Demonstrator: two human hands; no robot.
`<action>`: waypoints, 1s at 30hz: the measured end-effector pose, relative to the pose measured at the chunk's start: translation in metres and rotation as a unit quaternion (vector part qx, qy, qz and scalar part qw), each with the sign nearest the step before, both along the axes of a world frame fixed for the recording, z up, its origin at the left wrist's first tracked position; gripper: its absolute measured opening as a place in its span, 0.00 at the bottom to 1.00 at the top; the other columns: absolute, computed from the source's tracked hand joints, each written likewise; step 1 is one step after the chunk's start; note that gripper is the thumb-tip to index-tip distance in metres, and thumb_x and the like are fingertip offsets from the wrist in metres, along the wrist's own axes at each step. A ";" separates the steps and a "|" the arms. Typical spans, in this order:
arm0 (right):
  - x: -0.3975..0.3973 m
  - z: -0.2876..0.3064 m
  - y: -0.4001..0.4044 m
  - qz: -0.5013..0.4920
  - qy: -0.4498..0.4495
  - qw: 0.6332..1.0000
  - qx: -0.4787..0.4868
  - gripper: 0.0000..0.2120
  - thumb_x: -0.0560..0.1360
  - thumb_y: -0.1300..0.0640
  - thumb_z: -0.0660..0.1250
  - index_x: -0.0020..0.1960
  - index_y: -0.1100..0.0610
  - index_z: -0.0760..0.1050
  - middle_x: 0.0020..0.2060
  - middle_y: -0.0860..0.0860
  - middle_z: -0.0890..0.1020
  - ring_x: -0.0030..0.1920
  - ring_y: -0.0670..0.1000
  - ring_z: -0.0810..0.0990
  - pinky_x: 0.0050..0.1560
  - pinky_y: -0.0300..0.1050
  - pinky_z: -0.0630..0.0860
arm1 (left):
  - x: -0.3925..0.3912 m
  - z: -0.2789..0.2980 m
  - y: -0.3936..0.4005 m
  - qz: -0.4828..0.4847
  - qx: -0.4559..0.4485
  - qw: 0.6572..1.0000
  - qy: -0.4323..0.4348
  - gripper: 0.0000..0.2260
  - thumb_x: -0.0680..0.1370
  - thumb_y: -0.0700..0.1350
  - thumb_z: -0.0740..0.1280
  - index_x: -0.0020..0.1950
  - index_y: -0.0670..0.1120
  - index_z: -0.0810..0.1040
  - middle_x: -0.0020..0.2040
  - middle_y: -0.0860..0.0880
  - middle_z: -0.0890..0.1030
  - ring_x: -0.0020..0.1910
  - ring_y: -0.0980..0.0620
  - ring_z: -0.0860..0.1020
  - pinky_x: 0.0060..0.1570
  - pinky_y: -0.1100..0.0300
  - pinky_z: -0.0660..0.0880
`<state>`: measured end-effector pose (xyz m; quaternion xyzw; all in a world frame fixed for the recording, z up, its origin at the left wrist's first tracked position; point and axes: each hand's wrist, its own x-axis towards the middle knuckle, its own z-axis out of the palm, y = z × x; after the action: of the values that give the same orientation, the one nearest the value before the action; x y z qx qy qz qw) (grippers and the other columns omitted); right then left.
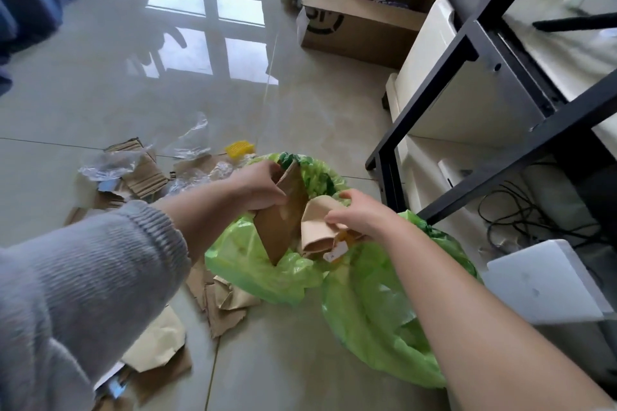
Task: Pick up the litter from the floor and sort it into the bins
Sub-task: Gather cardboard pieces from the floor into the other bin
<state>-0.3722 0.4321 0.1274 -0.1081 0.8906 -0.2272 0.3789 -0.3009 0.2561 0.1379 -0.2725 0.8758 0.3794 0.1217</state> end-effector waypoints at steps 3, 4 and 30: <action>-0.004 -0.010 -0.010 -0.015 0.047 0.998 -0.042 0.30 0.68 0.55 0.67 0.68 0.50 0.64 0.57 0.51 0.77 0.47 0.50 0.80 0.40 0.45 0.78 | -0.003 -0.012 -0.006 0.007 0.007 1.000 0.012 0.27 0.69 0.35 0.66 0.68 0.46 0.71 0.59 0.44 0.77 0.52 0.47 0.77 0.41 0.60 0.74; -0.004 -0.015 -0.014 0.000 0.077 0.996 -0.035 0.27 0.68 0.56 0.67 0.67 0.51 0.67 0.58 0.52 0.77 0.50 0.52 0.79 0.46 0.48 0.79 | -0.004 -0.016 -0.007 0.009 -0.001 1.000 0.018 0.26 0.69 0.34 0.64 0.67 0.46 0.72 0.61 0.44 0.77 0.54 0.47 0.77 0.43 0.61 0.74; 0.121 0.043 -0.057 0.114 0.273 0.952 -0.073 0.16 0.76 0.51 0.64 0.63 0.51 0.73 0.62 0.53 0.74 0.61 0.53 0.73 0.57 0.46 0.70 | 0.161 0.007 -0.082 0.053 0.076 0.986 0.140 0.11 0.74 0.37 0.68 0.55 0.45 0.78 0.45 0.53 0.80 0.41 0.64 0.77 0.35 0.76 0.71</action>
<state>-0.2508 0.3753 0.1705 -0.2943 0.9227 -0.2091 0.1356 -0.1396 0.1743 0.1452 -0.2527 0.8373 0.4849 -0.0018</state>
